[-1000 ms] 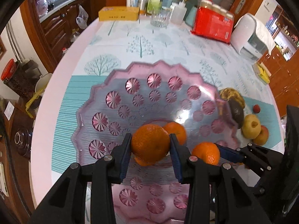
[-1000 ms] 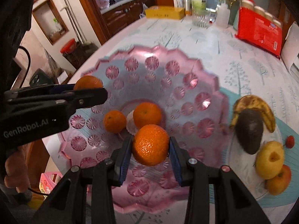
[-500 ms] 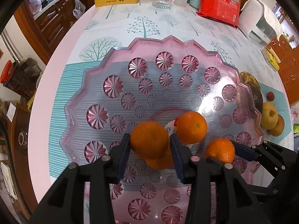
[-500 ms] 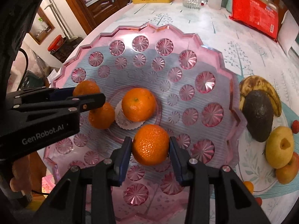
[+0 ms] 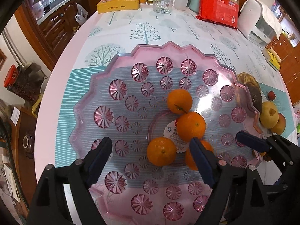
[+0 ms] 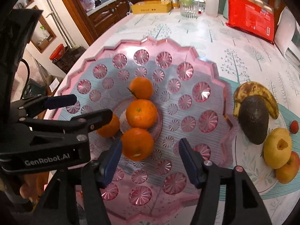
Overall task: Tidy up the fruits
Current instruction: 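Lower the oranges into the bowl and open both tools, then withdraw both open tools from the bowl toward the white plate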
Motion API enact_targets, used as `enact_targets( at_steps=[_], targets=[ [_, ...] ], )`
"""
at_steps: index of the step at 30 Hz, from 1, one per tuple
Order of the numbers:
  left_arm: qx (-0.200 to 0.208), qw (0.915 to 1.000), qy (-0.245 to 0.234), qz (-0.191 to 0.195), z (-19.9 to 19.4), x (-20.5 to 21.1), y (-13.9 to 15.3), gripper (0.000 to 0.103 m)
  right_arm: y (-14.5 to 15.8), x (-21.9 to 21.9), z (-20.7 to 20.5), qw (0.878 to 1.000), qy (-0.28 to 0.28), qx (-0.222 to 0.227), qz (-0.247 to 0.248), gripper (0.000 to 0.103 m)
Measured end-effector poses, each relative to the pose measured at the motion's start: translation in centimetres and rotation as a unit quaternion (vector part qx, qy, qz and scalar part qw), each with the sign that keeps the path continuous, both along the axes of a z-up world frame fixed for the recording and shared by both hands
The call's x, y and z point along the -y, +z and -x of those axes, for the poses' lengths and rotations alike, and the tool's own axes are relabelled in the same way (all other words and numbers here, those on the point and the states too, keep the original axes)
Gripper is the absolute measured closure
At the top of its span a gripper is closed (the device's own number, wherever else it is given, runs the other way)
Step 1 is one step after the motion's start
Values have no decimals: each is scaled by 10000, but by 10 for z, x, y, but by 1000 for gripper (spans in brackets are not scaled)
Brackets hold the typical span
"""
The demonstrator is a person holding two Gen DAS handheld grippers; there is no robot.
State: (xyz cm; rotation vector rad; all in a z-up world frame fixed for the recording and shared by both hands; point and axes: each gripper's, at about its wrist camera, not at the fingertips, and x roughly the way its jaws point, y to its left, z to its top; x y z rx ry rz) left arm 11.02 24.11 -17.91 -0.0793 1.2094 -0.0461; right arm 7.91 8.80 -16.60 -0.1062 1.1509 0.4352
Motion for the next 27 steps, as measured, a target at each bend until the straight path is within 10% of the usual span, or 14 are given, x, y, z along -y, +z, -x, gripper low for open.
enact_targets(
  at_steps=[27],
  targets=[
    [542,9984,-123,-52,46,23,46,13,36,29,41,9982,-131,496,-312,34]
  ],
)
